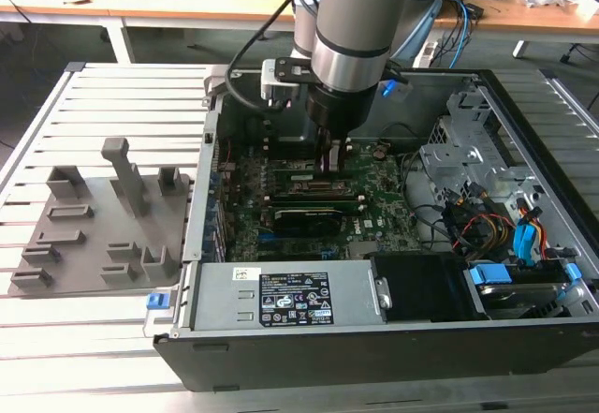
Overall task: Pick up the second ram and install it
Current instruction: 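Insert the second ram into the second slot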
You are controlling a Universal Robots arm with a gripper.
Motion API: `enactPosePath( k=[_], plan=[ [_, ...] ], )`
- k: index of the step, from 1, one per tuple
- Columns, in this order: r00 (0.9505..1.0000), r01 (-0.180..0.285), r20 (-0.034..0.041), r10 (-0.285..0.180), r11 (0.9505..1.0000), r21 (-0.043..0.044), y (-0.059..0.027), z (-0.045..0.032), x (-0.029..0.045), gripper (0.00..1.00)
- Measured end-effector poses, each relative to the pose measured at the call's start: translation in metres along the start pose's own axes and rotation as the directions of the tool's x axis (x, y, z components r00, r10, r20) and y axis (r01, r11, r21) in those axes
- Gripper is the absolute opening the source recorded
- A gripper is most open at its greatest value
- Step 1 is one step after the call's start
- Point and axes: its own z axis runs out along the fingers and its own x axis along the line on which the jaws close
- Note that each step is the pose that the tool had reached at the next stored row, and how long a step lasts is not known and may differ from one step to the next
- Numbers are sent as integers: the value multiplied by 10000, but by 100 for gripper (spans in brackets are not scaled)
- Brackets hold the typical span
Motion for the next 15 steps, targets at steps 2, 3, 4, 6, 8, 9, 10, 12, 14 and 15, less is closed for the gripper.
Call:
enactPosePath(
  k=[2, 3, 4, 6, 8, 9, 10, 12, 14, 15],
  plan=[
    [10000, -1, -6, 1, 10000, 1, -2, 22, 2, 14],
    [10000, -4, -33, 4, 10000, 2, -3, 34, 3, 14],
    [10000, -5, -40, 5, 10000, 3, -4, 45, 4, 14],
    [10000, -7, -39, 7, 10000, 3, -8, 89, 8, 14],
    [10000, -6, -39, 7, 10000, 3, -16, 169, 14, 14],
    [10000, -7, -41, 7, 10000, 3, -18, 199, 16, 14],
    [10000, -6, -39, 6, 10000, 3, -19, 229, 19, 14],
    [10000, -5, -40, 5, 10000, 3, -21, 274, 23, 14],
    [10000, -7, -41, 7, 10000, 3, -20, 297, 25, 14],
    [10000, -7, -41, 7, 10000, 3, -18, 301, 25, 14]
  ],
)
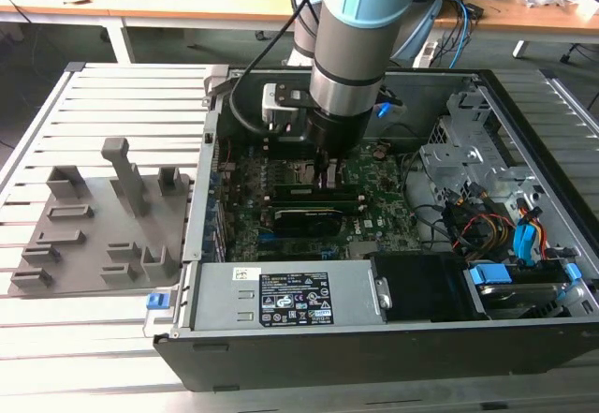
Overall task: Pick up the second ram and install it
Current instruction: 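Insert the second ram into the second slot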
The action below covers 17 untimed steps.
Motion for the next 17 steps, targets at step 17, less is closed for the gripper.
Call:
enactPosePath(
  k=[17],
  plan=[
    [10000, 39, -6, -39, 10000, -4, 39, 79, 12, 14]
  ],
)
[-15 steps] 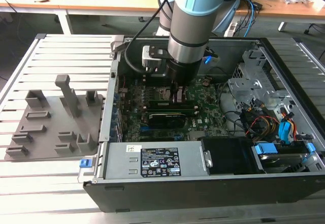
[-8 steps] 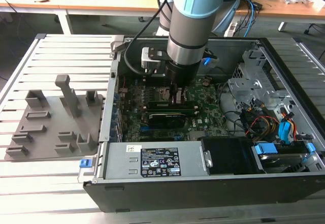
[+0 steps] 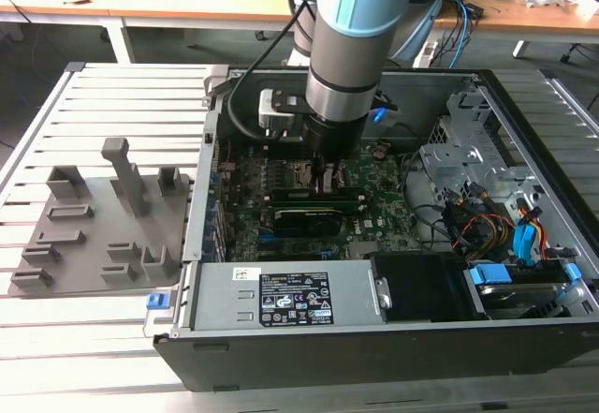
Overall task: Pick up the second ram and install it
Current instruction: 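Insert the second ram into the second slot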
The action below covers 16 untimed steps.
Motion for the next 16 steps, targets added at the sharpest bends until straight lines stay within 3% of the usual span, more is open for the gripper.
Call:
enactPosePath(
  k=[11, 16],
  plan=[
    [9999, -120, 12, 120, 9999, 10, 1, 12, 14, 14],
    [9998, -115, 151, 115, 9999, 2, 1, 5, 16, 14]
  ],
)
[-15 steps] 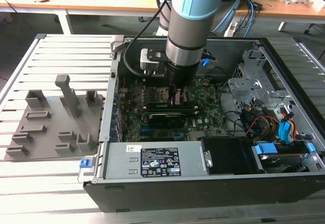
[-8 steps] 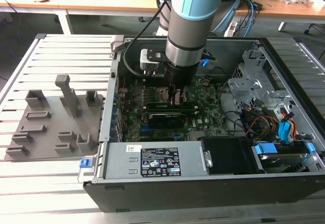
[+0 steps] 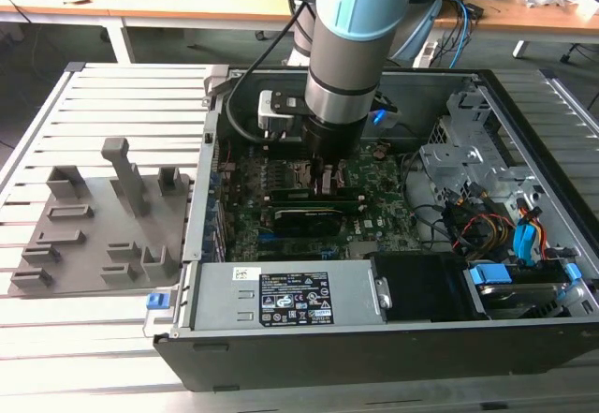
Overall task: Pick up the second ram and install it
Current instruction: 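Insert the second ram into the second slot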
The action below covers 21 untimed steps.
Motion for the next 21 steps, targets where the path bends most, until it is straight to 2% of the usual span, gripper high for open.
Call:
enactPosePath(
  k=[5, 14, 21],
  plan=[
    [10000, 0, 0, 0, 10000, -2, -1, -9, 24, 14],
    [10000, 39, -3, -39, 10000, -6, -1, 0, 18, 14],
    [10000, 38, -4, -38, 10000, -8, -7, 45, 30, 14]
  ],
)
